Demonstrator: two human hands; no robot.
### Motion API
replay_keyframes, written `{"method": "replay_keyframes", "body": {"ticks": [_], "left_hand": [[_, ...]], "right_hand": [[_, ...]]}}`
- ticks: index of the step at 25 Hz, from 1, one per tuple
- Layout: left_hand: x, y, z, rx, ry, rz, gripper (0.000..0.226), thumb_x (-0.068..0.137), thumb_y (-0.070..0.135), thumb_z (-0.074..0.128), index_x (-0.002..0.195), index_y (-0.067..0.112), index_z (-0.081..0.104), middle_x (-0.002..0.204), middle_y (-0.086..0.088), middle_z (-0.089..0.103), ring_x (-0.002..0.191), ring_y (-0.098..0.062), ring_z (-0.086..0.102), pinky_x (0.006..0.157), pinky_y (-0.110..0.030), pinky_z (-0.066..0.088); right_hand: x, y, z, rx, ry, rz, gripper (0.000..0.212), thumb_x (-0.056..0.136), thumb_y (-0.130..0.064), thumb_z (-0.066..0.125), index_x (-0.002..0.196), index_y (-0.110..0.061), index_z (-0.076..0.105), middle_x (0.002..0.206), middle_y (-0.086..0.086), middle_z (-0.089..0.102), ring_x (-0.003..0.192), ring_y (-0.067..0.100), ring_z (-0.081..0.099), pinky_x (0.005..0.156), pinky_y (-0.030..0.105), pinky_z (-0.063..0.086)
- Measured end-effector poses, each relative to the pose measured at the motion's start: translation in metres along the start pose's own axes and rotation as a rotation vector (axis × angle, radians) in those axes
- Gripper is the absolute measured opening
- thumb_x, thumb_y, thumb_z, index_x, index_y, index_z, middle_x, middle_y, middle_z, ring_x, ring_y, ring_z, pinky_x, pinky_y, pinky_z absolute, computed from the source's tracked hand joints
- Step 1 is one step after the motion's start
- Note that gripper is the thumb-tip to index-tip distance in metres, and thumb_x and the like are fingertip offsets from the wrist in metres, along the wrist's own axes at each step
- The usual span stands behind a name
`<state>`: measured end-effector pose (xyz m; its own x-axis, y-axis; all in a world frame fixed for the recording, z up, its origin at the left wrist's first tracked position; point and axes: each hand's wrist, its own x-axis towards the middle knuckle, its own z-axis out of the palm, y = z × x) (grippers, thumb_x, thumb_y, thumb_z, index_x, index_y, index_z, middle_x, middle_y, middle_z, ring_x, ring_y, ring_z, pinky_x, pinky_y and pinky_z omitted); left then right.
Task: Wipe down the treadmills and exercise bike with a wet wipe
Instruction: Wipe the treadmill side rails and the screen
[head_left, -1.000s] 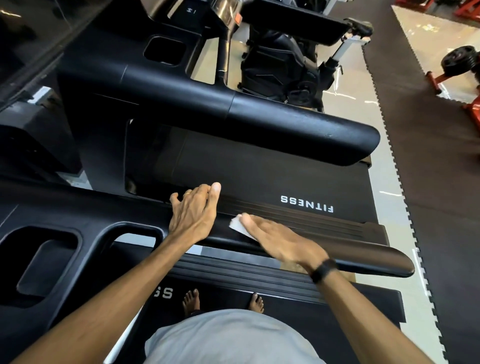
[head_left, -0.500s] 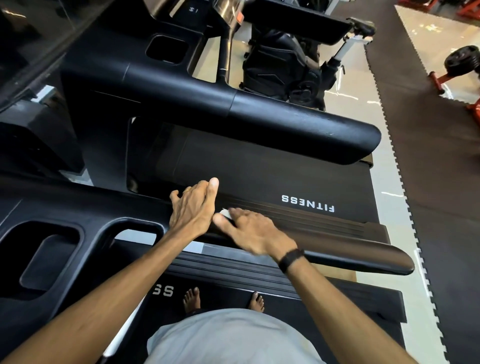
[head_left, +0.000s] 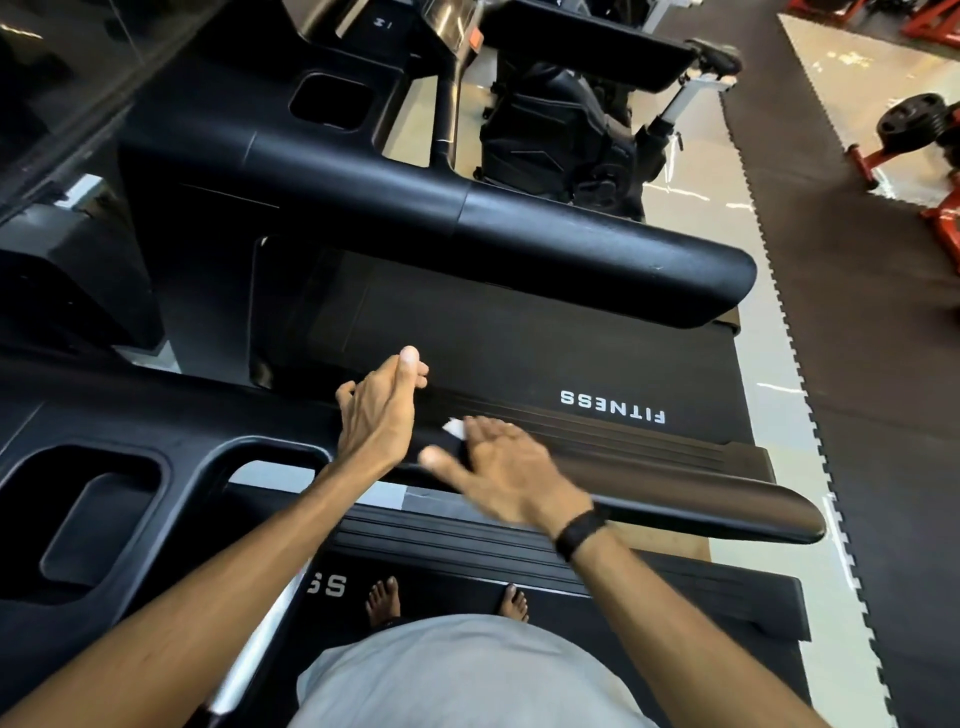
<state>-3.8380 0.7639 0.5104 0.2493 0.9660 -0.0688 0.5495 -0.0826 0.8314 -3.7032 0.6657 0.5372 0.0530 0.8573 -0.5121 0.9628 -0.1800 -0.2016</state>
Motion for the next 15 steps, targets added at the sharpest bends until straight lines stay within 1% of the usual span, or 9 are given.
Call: {"method": "replay_keyframes", "body": {"ticks": [1, 3, 5, 7, 9, 11, 12, 13, 15], "left_hand": [[0.001, 0.000, -0.003, -0.047, 0.018, -0.007, 0.079, 0.089, 0.068, 0.006, 0.105, 0.023, 0.069, 0.093, 0.013, 0.071, 0.103, -0.013, 0.063, 0.112, -0.050, 0.028], [0.005, -0.003, -0.015, -0.019, 0.039, 0.041, 0.078, 0.091, 0.065, 0.006, 0.108, 0.022, 0.068, 0.099, 0.011, 0.070, 0.107, -0.014, 0.062, 0.112, -0.051, 0.028], [0.013, -0.013, -0.033, 0.174, 0.033, 0.150, 0.075, 0.094, 0.060, 0.004, 0.111, 0.020, 0.065, 0.107, 0.006, 0.068, 0.110, -0.017, 0.058, 0.117, -0.053, 0.019], [0.019, -0.026, -0.048, 0.339, 0.032, 0.204, 0.071, 0.097, 0.055, 0.005, 0.109, 0.017, 0.064, 0.105, 0.003, 0.066, 0.108, -0.020, 0.057, 0.118, -0.053, 0.014], [0.022, -0.032, -0.050, 0.399, -0.005, 0.193, 0.069, 0.098, 0.056, 0.006, 0.105, 0.017, 0.062, 0.101, 0.005, 0.061, 0.106, -0.022, 0.057, 0.117, -0.054, 0.014], [0.022, -0.034, -0.043, 0.437, -0.055, 0.217, 0.066, 0.099, 0.057, 0.007, 0.106, 0.018, 0.061, 0.103, 0.004, 0.063, 0.107, -0.022, 0.057, 0.117, -0.056, 0.013], [0.021, -0.034, -0.040, 0.456, -0.056, 0.244, 0.066, 0.099, 0.056, 0.009, 0.107, 0.017, 0.061, 0.106, 0.003, 0.065, 0.107, -0.022, 0.057, 0.117, -0.056, 0.012], [0.021, -0.035, -0.040, 0.467, -0.043, 0.258, 0.067, 0.099, 0.057, 0.009, 0.108, 0.017, 0.061, 0.108, 0.001, 0.066, 0.108, -0.022, 0.057, 0.117, -0.057, 0.012], [0.018, -0.036, -0.044, 0.440, -0.007, 0.232, 0.068, 0.099, 0.058, 0.007, 0.106, 0.017, 0.061, 0.107, 0.001, 0.067, 0.106, -0.023, 0.057, 0.117, -0.057, 0.013]], "right_hand": [[-0.012, -0.012, 0.010, -0.053, 0.057, -0.106, 0.116, 0.080, -0.084, -0.003, 0.157, 0.000, 0.019, 0.164, 0.019, 0.021, 0.153, 0.030, 0.017, 0.125, 0.041, 0.010], [-0.046, -0.008, 0.030, -0.075, 0.139, -0.239, 0.110, 0.087, -0.082, -0.002, 0.159, 0.000, 0.011, 0.167, 0.017, 0.009, 0.156, 0.028, 0.003, 0.126, 0.041, 0.002], [-0.071, 0.023, 0.038, -0.070, 0.217, -0.227, 0.102, 0.093, -0.079, 0.002, 0.159, -0.002, 0.014, 0.167, 0.013, 0.008, 0.156, 0.026, 0.005, 0.125, 0.038, 0.002], [-0.073, 0.053, 0.030, -0.072, 0.188, -0.091, 0.115, 0.083, -0.085, -0.013, 0.160, -0.004, 0.011, 0.167, 0.011, 0.006, 0.156, 0.024, 0.006, 0.125, 0.033, -0.001], [-0.052, 0.058, 0.015, -0.067, 0.089, 0.080, 0.131, 0.068, -0.089, -0.024, 0.156, -0.004, 0.022, 0.165, 0.013, 0.022, 0.154, 0.025, 0.016, 0.125, 0.032, 0.004], [-0.017, 0.040, 0.001, 0.003, 0.058, 0.173, 0.118, 0.076, -0.087, -0.009, 0.143, -0.006, 0.043, 0.152, 0.015, 0.045, 0.144, 0.028, 0.035, 0.120, 0.037, 0.019], [-0.003, 0.023, -0.002, 0.032, 0.030, 0.169, 0.109, 0.082, -0.084, 0.000, 0.143, -0.005, 0.044, 0.151, 0.016, 0.045, 0.142, 0.029, 0.037, 0.120, 0.038, 0.021], [0.007, 0.002, -0.001, 0.032, 0.017, 0.114, 0.107, 0.084, -0.082, 0.005, 0.149, -0.003, 0.037, 0.156, 0.018, 0.038, 0.146, 0.030, 0.031, 0.122, 0.039, 0.017], [0.000, -0.034, 0.014, -0.068, 0.072, -0.087, 0.113, 0.082, -0.082, -0.001, 0.158, 0.000, 0.015, 0.165, 0.020, 0.016, 0.154, 0.030, 0.010, 0.126, 0.041, 0.004]]}}
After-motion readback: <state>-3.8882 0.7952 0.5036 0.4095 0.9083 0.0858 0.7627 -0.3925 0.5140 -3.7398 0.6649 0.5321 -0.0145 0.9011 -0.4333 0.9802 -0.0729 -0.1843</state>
